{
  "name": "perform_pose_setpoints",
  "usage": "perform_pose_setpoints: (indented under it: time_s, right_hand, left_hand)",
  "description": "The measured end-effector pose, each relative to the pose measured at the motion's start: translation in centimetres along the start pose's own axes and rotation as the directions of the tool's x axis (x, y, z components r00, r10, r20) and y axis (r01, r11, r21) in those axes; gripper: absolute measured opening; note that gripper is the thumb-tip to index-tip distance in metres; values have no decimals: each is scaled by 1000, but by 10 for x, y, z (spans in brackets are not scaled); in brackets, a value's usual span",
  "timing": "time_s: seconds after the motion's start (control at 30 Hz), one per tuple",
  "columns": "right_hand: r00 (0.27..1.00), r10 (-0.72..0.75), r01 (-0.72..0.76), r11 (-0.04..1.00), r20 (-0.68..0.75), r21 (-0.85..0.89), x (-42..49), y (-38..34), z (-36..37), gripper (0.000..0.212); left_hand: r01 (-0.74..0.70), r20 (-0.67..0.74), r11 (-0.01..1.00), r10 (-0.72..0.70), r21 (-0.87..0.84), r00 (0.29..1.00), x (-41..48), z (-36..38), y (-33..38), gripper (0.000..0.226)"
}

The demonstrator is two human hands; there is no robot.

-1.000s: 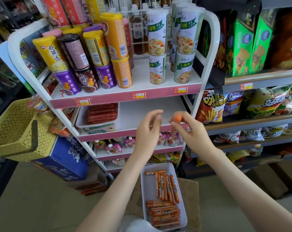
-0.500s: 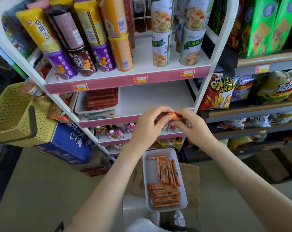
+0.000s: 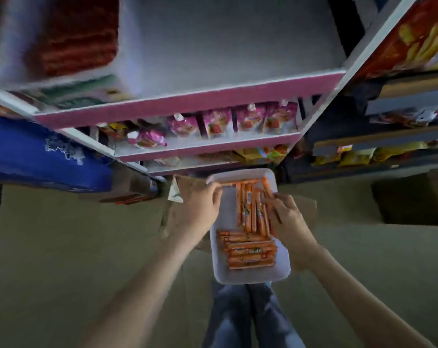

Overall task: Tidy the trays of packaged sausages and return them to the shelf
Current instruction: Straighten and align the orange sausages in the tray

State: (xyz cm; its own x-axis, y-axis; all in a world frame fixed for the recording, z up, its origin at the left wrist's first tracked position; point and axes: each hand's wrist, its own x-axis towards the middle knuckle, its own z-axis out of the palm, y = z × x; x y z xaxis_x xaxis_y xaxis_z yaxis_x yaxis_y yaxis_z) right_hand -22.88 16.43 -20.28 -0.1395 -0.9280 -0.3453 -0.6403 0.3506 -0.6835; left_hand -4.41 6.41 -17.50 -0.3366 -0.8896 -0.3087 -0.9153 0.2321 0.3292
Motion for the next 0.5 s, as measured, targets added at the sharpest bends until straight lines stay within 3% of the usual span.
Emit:
perform_pose_setpoints:
  time_s: [0.07,0.17,0.27,0.33,0.4,0.5]
  right_hand:
    - [999,36,-35,999,37,-27,12,31,34,51]
    - [998,-70,70,993,5,-98,30,55,69,54]
    - [986,140,-103,936,86,-337,51,82,106,65]
    - [977,212,-198,928,9,-317,57,96,129,71]
    - [972,219,-233,951,-90,-205,59,101,145,76]
    - [982,132,-160,961,-135,-227,56,109,156,74]
  left_hand:
    - [-70,81,959,50,274,995,14,52,-23,38]
    - [-238,206,864,160,444,965,36,104,-41,50]
    - [-380,210,776,316,504,925,61,159,-45,40]
    - [-364,245,805,277,468,929,71,177,-38,50]
    - [-273,182,825,208,495,961,79,190,-36,55]
    - [-168,214,861,71,481,974,91,202,-33,51]
